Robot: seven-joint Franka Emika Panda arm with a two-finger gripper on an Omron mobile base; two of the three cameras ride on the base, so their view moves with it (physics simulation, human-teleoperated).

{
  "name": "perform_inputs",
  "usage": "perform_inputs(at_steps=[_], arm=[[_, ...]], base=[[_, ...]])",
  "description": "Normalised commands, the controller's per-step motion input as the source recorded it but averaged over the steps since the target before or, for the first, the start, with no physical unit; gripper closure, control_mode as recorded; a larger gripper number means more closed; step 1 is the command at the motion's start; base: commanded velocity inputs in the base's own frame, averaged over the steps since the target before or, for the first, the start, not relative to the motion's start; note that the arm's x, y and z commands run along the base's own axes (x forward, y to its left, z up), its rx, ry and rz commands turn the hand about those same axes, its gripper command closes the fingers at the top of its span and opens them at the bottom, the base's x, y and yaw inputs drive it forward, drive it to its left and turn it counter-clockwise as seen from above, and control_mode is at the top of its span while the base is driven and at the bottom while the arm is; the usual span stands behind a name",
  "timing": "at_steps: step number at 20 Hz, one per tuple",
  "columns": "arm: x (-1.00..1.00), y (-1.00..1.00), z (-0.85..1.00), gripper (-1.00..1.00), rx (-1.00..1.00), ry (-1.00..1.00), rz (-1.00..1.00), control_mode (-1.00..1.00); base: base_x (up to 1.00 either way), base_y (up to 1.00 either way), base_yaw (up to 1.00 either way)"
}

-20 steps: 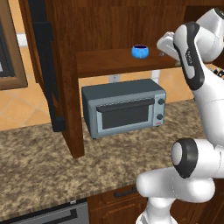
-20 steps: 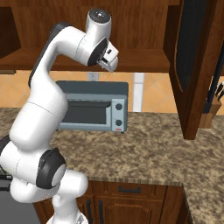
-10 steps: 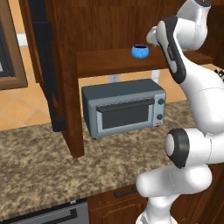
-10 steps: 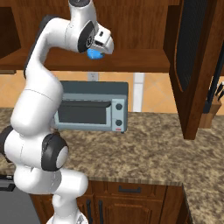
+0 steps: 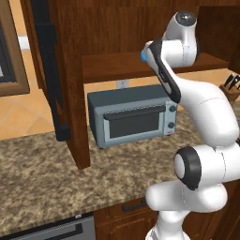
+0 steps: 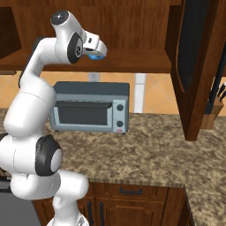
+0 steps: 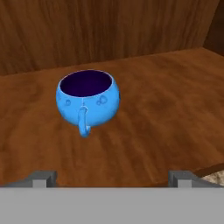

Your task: Gather all objects into one cabinet and sort the glasses and bowls to opposite sides.

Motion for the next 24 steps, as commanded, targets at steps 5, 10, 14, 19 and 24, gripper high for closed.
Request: perform_inputs(at_steps=[5, 10, 14, 19, 24], arm=[[0.64, 0.19, 0.15, -1.0, 0.1, 0.07, -0.21, -1.0], [0.32, 0.33, 0.01, -1.0, 0.08, 0.0, -0.16, -1.0], [0.42, 0.1, 0.0, -1.0, 0.03, 0.05, -0.08, -1.0], [0.22, 0.0, 0.0, -1.0, 0.01, 0.01, -0.01, -1.0], [0.07, 0.0, -0.12, -1.0, 0.0, 0.0, 0.0, -1.0]], base=[[0.0, 0.0, 0.0], [0.0, 0.0, 0.0], [0.0, 0.0, 0.0], [0.0, 0.0, 0.0], [0.0, 0.0, 0.0]])
